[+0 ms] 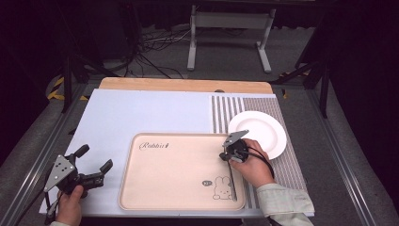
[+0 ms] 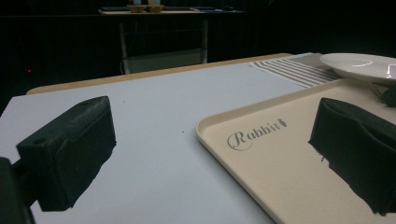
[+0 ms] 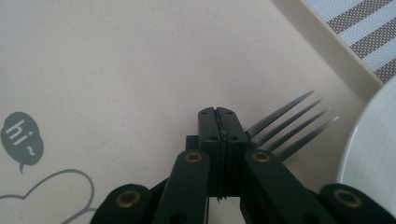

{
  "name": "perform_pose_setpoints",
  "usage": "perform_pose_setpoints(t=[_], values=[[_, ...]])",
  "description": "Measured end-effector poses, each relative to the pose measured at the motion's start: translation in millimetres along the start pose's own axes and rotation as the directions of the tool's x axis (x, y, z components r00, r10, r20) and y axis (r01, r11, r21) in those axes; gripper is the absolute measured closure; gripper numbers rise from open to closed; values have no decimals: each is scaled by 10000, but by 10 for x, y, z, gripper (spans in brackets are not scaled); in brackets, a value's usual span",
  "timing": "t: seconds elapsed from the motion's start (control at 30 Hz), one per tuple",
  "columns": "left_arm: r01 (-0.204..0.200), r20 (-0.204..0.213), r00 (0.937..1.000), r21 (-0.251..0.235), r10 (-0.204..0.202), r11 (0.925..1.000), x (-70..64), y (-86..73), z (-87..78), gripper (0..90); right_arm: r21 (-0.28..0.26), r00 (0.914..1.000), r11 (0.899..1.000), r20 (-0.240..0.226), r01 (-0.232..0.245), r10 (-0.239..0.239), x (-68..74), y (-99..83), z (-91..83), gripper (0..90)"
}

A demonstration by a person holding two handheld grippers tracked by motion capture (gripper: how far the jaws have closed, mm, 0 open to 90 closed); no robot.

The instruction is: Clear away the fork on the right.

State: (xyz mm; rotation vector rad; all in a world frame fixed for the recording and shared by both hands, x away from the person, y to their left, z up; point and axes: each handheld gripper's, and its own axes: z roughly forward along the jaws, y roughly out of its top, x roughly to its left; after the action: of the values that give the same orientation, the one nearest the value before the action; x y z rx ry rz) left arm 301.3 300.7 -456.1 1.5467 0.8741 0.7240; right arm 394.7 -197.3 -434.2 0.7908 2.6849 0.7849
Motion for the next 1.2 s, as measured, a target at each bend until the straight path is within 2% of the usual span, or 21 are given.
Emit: perform_pose_setpoints(t=[0.17,0.43,0.67,0.73,0.8,0.83,0.87,0.9,0.93,1.0,1.03,1.2], values=[[4,3,10000,6,-4,10000,0,0,0,9,7,9998,9998,70,-188,188,-15,-10,-6,900],[-6,6,10000,21,6,10000,5,1,-3,10,34,9997,9998,128,-215,214,-25,-18,-18,899],[-4,18,10000,17,4,10000,1,0,6,10,-417,10000,9991,32,-91,92,1,29,-115,809],[5,13,10000,21,-5,10000,1,0,4,10,-567,10000,9984,88,24,-19,8,44,-155,758],[6,17,10000,14,-6,10000,0,0,5,10,-823,10000,9966,-8,-46,45,25,61,-208,611],[6,17,10000,14,-6,10000,0,0,5,10,-823,10000,9966,-8,-46,45,25,61,-208,611],[-3,39,10000,48,3,10000,0,-2,5,10,-1475,9993,9883,-78,-384,376,51,75,-253,287],[-3,39,10000,48,3,10000,0,-2,5,10,-1475,9993,9883,-78,-384,376,51,75,-253,287],[11,45,10000,47,-11,10000,1,-2,5,10,-1768,9989,9832,-130,-460,444,65,77,-280,194],[35,31,10000,18,-35,10000,2,0,4,10,-1739,9989,9837,-198,-453,425,74,77,-299,187],[32,36,10000,23,-33,10000,0,-1,4,10,-1747,9995,9842,-167,-294,269,83,77,-323,167],[36,35,10000,26,-36,10000,0,0,3,10,-2093,10000,9778,-74,-78,63,102,65,-429,145]])
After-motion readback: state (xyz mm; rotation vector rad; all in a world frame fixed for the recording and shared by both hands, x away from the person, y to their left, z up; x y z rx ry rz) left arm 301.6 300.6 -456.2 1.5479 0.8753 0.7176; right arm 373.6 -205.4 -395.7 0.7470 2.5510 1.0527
